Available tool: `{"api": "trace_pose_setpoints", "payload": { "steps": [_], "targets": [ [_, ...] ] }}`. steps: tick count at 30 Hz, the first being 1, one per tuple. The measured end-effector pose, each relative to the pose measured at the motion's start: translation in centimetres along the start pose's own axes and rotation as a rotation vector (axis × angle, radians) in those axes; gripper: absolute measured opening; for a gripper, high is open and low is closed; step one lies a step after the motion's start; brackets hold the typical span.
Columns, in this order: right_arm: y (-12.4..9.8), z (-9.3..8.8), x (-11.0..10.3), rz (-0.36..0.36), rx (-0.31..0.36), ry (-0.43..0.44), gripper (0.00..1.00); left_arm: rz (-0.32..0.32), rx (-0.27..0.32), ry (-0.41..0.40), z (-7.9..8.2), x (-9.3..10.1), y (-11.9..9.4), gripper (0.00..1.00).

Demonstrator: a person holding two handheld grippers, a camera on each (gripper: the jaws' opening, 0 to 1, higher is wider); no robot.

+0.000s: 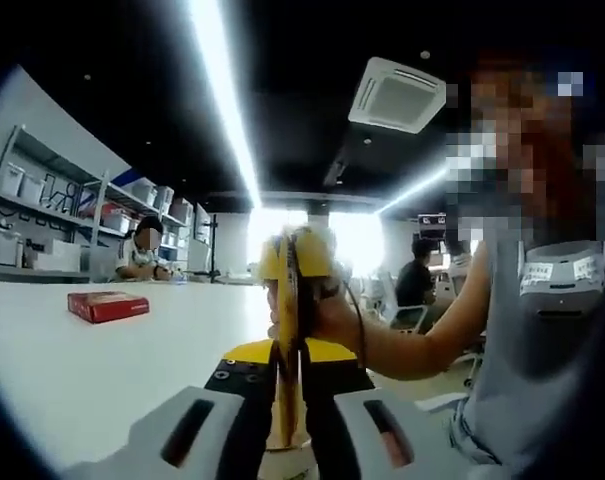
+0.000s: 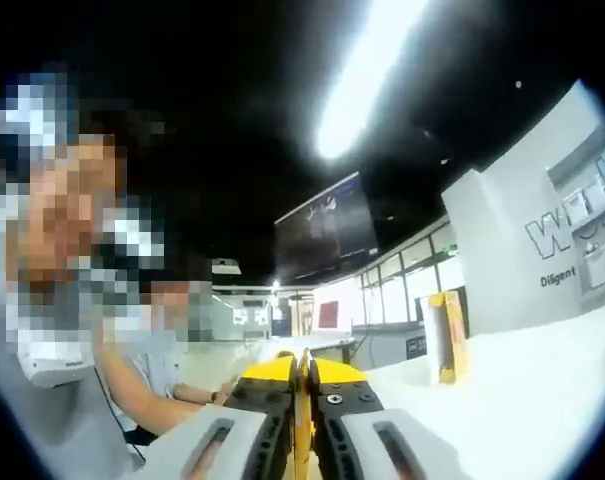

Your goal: Tear open the coffee pouch, take out the coffee, and pour the coffee from the pouch into the cup

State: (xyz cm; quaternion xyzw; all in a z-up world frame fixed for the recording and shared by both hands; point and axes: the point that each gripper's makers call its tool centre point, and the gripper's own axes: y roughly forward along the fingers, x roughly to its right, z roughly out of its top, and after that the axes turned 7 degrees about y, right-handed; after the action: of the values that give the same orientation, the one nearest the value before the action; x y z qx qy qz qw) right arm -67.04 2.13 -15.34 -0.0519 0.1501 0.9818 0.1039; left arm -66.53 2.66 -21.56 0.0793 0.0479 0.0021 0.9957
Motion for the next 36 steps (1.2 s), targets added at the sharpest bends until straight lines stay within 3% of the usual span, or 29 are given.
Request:
{"api": "trace_pose_setpoints", "payload": {
  "steps": [4, 9, 12, 15, 18, 29, 36],
  "targets": [
    [0.6, -0.3, -0.2, -0.014, -0.049, -0.058, 0.06, 0.003, 0.037, -0.006, 0.8, 0.0, -0.3, 0.14],
    [1.3, -0.4, -0.6, -0.007, -0.073, -0.084, 0.06, 0.006, 0.059, 0.044, 1.3, -0.4, -0.5, 0.05],
    [1.2, -0.3, -0.9, 0.027, -0.048, -0.047, 0.08, 0.001, 0.064, 0.058, 1.5, -0.3, -0.5, 0.04],
    [1.0, -2.0, -0.6, 0.026, -0.095, -0.008, 0.19, -0.006, 0.072, 0.056, 1.5, -0.1, -0.5, 0.04],
    [0.6, -2.9, -0.6, 0.026, -0.105, -0.007, 0.07, -0.006, 0.063, 0.055, 1.3, -0.2, -0.5, 0.04],
    [0.2, -2.5, -0.1, -0.008, -0.094, -0.042, 0.02, -0.005, 0.069, 0.005, 1.2, -0.3, -0.5, 0.11],
    [0.1, -2.2, -0.3, 0.002, -0.069, -0.045, 0.02, -0.003, 0.07, 0.018, 1.2, -0.4, -0.5, 0.09]
  ]
}}
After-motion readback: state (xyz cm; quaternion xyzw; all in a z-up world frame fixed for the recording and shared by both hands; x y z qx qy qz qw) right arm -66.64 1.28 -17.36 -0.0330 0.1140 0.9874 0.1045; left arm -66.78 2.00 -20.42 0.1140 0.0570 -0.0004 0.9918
